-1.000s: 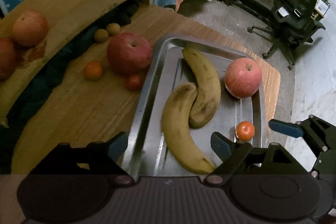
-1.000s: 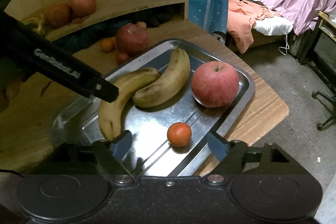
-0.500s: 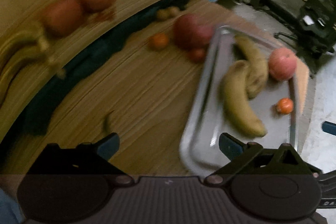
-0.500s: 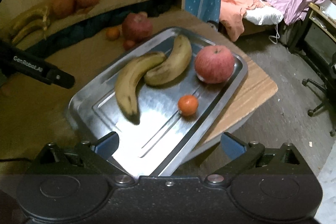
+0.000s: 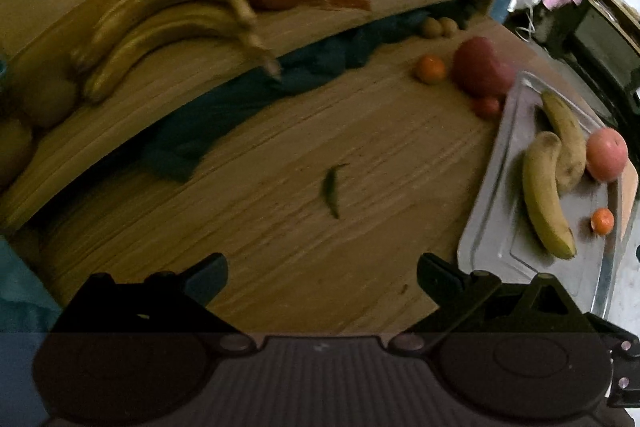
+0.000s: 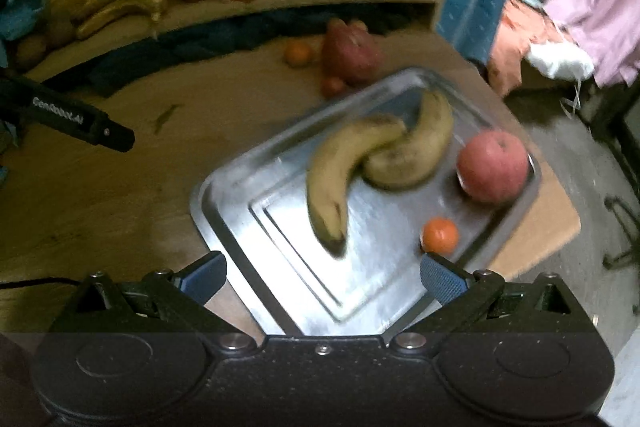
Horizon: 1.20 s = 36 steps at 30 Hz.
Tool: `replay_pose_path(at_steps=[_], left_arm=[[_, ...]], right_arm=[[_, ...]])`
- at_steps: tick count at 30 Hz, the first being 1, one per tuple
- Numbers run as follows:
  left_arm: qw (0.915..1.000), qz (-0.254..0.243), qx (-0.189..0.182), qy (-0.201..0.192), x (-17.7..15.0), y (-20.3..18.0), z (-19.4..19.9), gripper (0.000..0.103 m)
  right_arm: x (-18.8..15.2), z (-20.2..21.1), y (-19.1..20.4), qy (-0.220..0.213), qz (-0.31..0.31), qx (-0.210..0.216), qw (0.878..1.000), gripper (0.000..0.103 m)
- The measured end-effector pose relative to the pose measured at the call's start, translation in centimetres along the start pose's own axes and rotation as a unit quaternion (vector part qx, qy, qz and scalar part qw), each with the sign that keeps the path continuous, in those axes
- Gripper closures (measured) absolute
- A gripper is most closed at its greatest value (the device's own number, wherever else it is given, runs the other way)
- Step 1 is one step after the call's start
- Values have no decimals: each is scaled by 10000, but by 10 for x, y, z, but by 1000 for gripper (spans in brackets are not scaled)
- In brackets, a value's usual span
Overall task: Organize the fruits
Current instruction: 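Move both grippers away from the tray toward the fruit on the table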
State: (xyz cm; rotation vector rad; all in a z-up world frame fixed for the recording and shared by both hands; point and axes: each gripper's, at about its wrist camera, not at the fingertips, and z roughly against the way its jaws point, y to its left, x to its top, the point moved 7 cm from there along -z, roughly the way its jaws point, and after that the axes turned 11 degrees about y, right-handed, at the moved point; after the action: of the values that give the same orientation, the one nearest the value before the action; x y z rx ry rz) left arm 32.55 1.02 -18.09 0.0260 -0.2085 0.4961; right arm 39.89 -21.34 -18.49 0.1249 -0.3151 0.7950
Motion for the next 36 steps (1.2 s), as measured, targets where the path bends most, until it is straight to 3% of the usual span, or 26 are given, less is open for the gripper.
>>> replay_pose_path(at_steps=[15,36], left_arm=[[9993,369,39,-20,2,5,-2,0],[9999,-73,115,2,63,-54,-18,0]], right_arm=[[34,7,8,-619,501,11,9968,1],[67,-20,-30,-627,422,304,9967,1]])
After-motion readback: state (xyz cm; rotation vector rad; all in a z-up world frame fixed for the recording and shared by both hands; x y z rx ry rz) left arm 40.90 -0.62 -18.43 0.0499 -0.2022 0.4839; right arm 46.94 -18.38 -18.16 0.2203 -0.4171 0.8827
